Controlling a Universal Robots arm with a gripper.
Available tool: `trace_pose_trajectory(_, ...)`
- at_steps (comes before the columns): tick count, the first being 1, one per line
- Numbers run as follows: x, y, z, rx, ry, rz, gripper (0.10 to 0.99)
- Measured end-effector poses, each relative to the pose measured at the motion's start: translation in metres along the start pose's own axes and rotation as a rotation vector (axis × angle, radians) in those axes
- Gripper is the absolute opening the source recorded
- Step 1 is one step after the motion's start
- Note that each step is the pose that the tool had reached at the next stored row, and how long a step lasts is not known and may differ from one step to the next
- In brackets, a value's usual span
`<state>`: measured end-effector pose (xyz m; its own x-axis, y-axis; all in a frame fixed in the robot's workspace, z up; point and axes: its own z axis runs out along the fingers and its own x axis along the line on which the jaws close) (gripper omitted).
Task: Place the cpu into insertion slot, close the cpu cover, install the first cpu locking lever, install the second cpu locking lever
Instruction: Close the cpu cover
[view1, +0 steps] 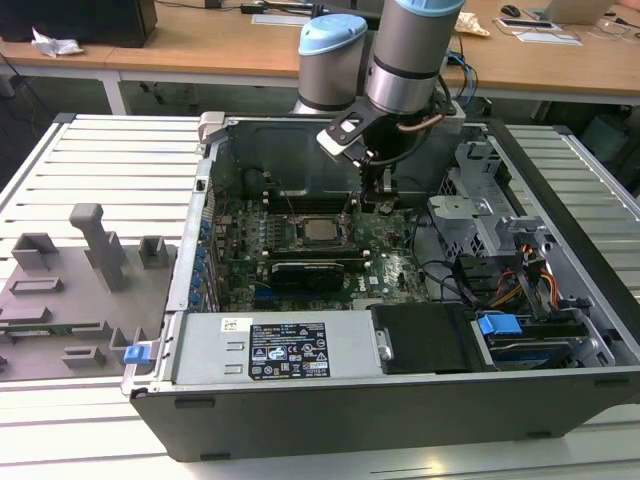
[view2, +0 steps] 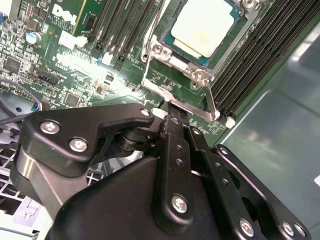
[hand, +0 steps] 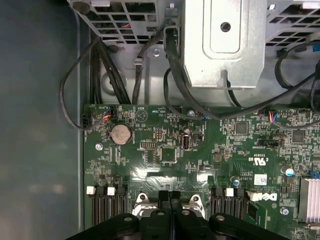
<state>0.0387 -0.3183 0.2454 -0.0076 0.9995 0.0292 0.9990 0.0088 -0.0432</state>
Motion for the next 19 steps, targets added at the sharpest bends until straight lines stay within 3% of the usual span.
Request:
trace_pose_trajectory(9,0.0000,-0.0092,0.0024,0.000,-0.0002,0.000,0.106)
trace_pose_trajectory(19,0.0001,-0.0263,0.0060,0.000,0.0000,0.000,0.106)
